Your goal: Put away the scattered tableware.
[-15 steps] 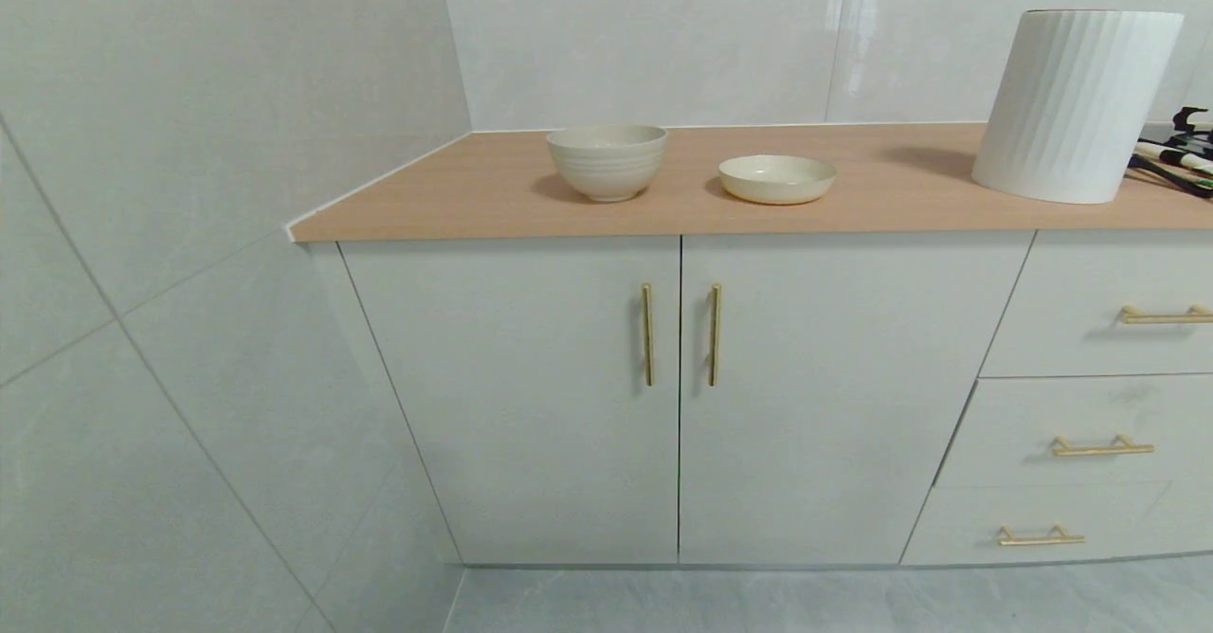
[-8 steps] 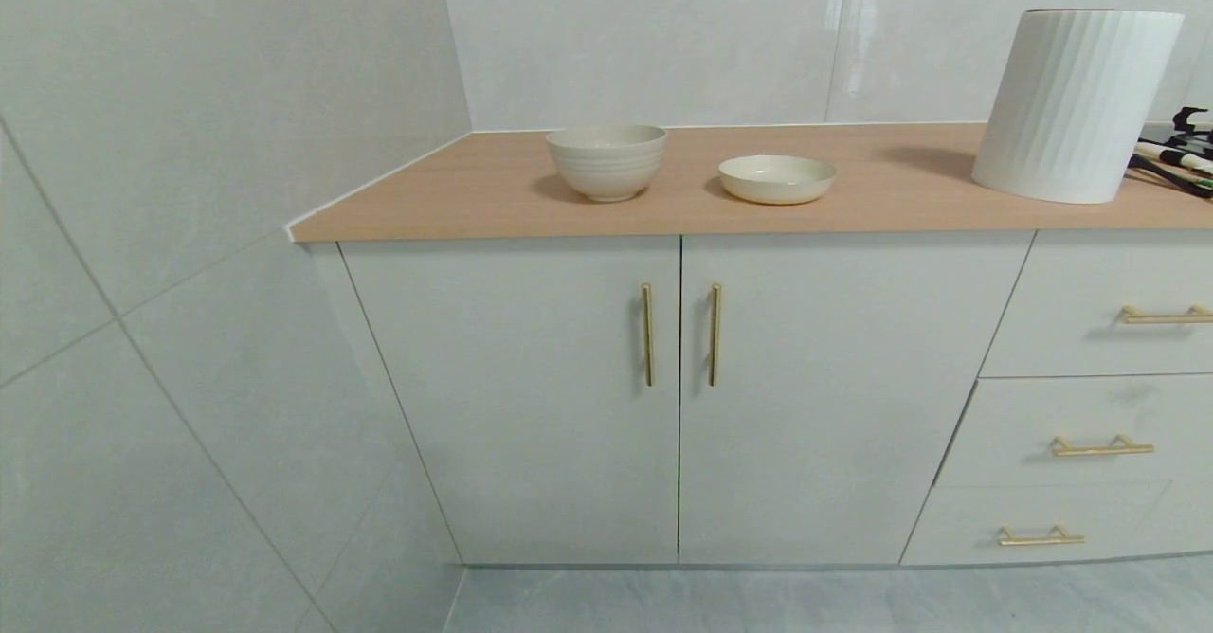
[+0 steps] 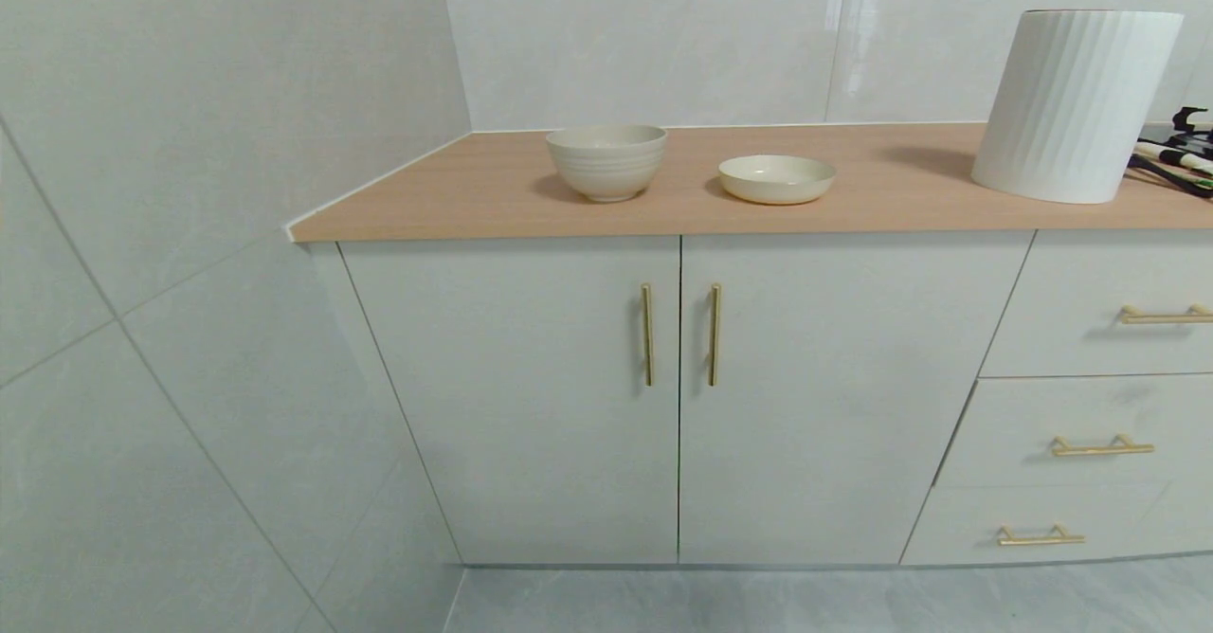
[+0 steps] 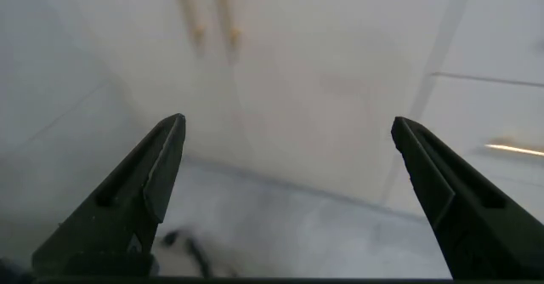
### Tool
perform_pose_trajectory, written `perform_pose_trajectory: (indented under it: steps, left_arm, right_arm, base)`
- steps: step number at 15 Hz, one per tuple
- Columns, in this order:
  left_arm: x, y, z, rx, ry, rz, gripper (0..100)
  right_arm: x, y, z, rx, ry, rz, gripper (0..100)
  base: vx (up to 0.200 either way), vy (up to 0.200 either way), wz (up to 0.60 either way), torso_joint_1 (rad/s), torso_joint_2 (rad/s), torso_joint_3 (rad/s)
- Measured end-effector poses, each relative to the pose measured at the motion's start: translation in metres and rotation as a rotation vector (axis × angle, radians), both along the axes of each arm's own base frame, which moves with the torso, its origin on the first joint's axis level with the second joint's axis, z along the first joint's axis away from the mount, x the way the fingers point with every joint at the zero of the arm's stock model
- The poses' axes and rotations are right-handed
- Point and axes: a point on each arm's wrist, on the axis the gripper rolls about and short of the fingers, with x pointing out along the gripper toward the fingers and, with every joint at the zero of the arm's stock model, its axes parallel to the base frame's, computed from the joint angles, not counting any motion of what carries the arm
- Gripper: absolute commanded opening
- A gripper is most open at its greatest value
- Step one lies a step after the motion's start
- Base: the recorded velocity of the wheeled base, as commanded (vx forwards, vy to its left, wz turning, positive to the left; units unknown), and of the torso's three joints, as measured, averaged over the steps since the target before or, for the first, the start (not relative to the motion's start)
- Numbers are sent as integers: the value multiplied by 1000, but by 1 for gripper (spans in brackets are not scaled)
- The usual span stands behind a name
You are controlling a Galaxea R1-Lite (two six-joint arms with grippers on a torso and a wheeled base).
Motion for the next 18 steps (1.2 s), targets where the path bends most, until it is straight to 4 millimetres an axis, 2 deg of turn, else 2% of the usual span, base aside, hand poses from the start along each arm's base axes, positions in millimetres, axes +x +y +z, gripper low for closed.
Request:
perform_pose_trajectory:
  steps: [3,4,8,10,12,14,18]
  left_arm:
    - [0,0,0,0,0,0,100]
    - [0,0,0,0,0,0,100]
    - [0,0,0,0,0,0,100]
    - [0,0,0,0,0,0,100]
    - [0,0,0,0,0,0,100]
    - [0,0,0,0,0,0,100]
    - [0,0,0,0,0,0,100]
  right_arm:
    - [70,16,28,-1,156,162,100]
    - [100,27,33,0,204,216,100]
    - [209,89,44,42,314,416,100]
    - [247,115,43,68,333,503,100]
    - [280,134,41,88,337,539,100]
    - [307,149,30,93,352,550,100]
    - [341,173,8,103,264,573,100]
  base:
    - [0,0,0,0,0,0]
    - [0,0,0,0,0,0]
    - [0,0,0,0,0,0]
    - [0,0,0,0,0,0]
    - [0,0,0,0,0,0]
    - [0,0,0,0,0,0]
    - [0,0,0,0,0,0]
